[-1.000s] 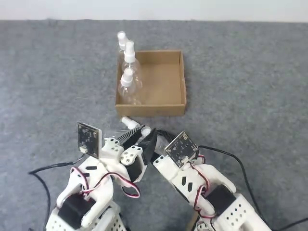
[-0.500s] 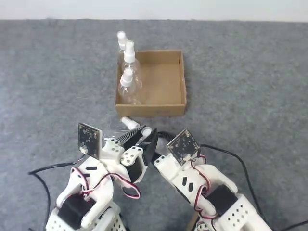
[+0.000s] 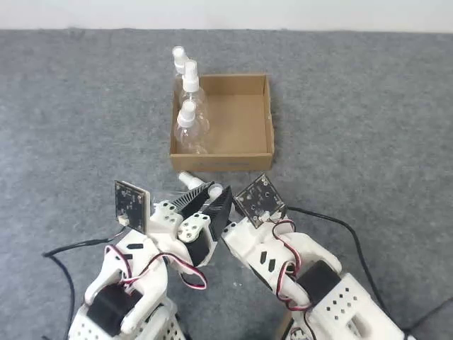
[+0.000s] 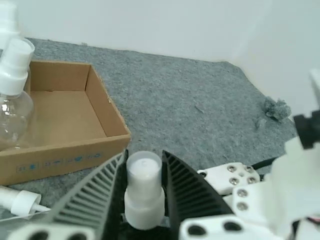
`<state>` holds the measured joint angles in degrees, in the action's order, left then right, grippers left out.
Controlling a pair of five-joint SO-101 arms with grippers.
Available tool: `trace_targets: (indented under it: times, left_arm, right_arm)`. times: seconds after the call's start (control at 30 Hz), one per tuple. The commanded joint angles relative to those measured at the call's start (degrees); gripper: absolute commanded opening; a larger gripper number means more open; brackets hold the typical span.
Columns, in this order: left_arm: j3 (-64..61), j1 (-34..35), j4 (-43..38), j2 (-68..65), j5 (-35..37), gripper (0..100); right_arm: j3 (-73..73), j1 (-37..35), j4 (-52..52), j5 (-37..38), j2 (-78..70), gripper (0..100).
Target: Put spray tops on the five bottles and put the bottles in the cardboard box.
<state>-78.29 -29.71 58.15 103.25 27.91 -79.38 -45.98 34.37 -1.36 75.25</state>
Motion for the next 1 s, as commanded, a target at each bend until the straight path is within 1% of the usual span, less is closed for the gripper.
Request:
trace_targets:
  times: [0.0, 0.27, 0.43, 0.5, 0.6, 0.77, 0.97]
  left_arm:
    - [-0.22, 0.09, -1.23, 0.97, -0.53, 2]
    - [-0.75, 3.43, -0.97, 0.97, -0.44, 2]
    - [1.63, 3.43, 2.99, 0.97, -0.35, 2]
    - [1.89, 3.43, 3.43, 0.97, -0.35, 2]
    - [1.98, 3.43, 3.6, 0.97, -0.26, 2]
    - [2.07, 3.16, 3.6, 0.97, 2.37, 2]
    - [1.89, 2.99, 3.6, 0.97, 2.46, 2]
  right_arm:
    - [2.99, 1.89, -1.54, -0.35, -0.13, 4.3]
    - [3.16, 1.89, 1.89, -0.26, -0.22, 16.7]
    - [3.52, 1.63, 4.18, -0.26, -0.13, 25.0]
    - [4.22, 1.63, 5.58, -0.26, -0.13, 27.6]
    - [6.15, 1.63, 9.36, -0.18, -0.13, 28.5]
    - [10.46, 1.54, 16.84, -0.18, -0.13, 28.8]
    - [10.64, 1.54, 17.27, -0.18, -0.57, 28.4]
